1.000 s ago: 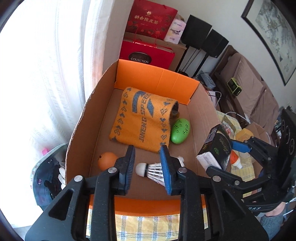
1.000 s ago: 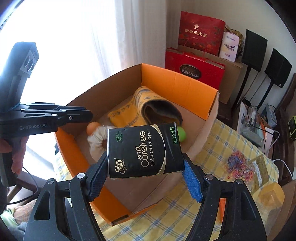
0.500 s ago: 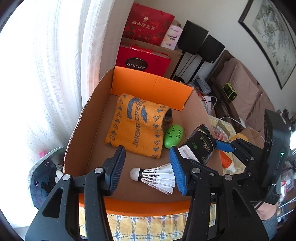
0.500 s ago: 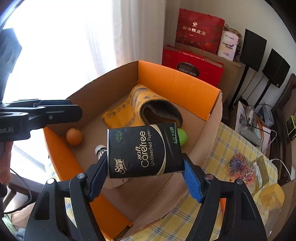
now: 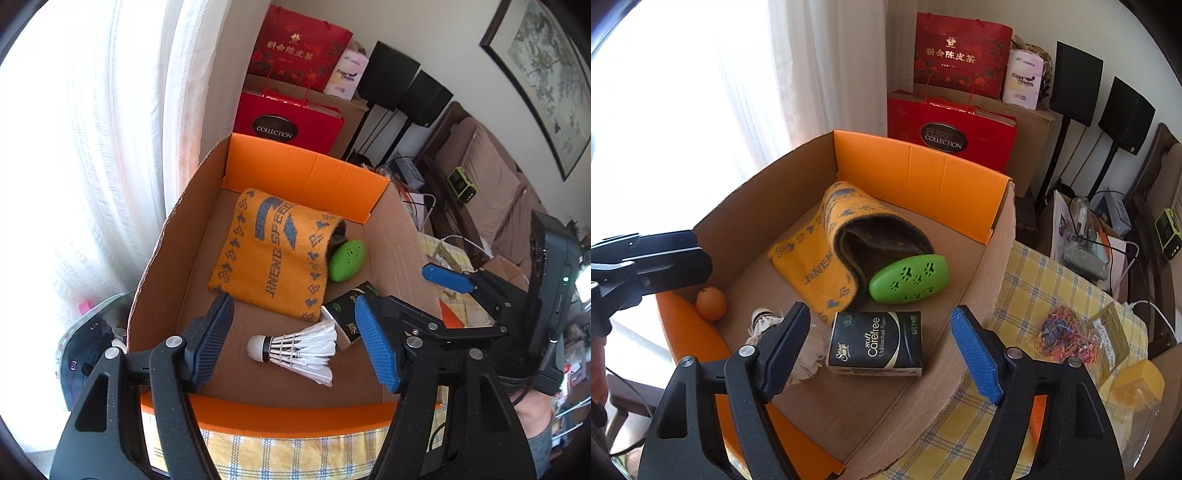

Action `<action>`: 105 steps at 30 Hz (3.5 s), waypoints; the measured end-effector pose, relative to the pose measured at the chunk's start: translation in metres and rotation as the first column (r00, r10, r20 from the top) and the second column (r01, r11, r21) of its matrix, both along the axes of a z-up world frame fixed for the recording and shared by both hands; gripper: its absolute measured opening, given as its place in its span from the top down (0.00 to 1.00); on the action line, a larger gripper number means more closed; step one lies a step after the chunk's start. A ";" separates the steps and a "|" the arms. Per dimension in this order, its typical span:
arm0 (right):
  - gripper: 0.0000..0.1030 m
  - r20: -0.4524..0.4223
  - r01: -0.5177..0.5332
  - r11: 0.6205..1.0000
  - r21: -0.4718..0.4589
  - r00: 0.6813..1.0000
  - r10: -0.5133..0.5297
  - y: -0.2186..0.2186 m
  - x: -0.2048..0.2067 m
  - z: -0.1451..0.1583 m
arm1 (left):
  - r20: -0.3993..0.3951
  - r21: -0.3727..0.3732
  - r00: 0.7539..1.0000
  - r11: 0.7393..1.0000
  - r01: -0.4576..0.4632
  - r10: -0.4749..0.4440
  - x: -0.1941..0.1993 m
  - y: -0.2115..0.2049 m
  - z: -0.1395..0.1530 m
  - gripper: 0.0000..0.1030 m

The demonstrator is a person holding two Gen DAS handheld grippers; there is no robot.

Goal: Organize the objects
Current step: 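Release the shuttlecock into the box with the left tool while the right tool lowers the tissue pack there, then withdraw both open tools from the box back over the table, then grasp the bag of coloured rubber bands with the right tool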

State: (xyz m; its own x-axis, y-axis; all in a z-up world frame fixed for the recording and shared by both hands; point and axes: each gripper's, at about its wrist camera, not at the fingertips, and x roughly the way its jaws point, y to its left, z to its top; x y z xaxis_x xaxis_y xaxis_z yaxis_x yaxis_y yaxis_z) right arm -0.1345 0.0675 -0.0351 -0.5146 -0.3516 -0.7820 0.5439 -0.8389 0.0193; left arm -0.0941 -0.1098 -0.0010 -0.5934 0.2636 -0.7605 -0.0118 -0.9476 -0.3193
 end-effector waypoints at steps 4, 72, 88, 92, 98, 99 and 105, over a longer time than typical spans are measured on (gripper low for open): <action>0.22 -0.022 0.017 1.000 -0.017 1.000 -0.017 0.009 0.005 0.013 | -0.018 0.008 1.000 1.000 0.010 -0.010 0.001 0.006 0.004 0.15; 0.13 0.034 0.416 0.908 -0.046 0.909 -0.415 0.212 -0.037 0.019 | -0.067 -0.097 0.957 0.956 0.277 -0.284 -0.051 0.196 0.019 0.08; 0.26 0.165 0.452 0.892 0.031 0.877 -0.450 0.181 -0.109 -0.055 | -0.056 -0.093 0.964 0.963 0.253 -0.259 -0.063 0.176 0.012 0.09; 0.26 0.181 0.454 0.890 0.049 0.872 -0.455 0.176 -0.117 -0.067 | -0.053 -0.088 0.964 0.963 0.257 -0.262 -0.064 0.176 0.010 0.09; 0.46 0.149 0.447 0.891 0.086 0.878 -0.455 0.170 -0.117 -0.074 | -0.049 -0.078 0.962 0.962 0.263 -0.267 -0.064 0.178 0.009 0.09; 0.54 0.150 0.440 0.894 0.082 0.882 -0.447 0.169 -0.116 -0.073 | -0.049 -0.076 0.962 0.961 0.265 -0.269 -0.063 0.178 0.009 0.09; 0.78 0.129 0.424 0.903 0.069 0.894 -0.429 0.169 -0.106 -0.065 | -0.047 -0.074 0.955 0.954 0.290 -0.294 -0.053 0.187 0.012 0.09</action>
State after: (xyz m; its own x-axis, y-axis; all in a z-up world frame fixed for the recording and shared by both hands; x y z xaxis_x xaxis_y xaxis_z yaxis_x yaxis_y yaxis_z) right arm -0.2400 0.2369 -0.1003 -0.4952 -0.0910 -0.8640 0.1278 -0.9913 0.0312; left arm -0.1471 0.0770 0.0108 -0.5408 0.3822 -0.7493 -0.3073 -0.9190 -0.2470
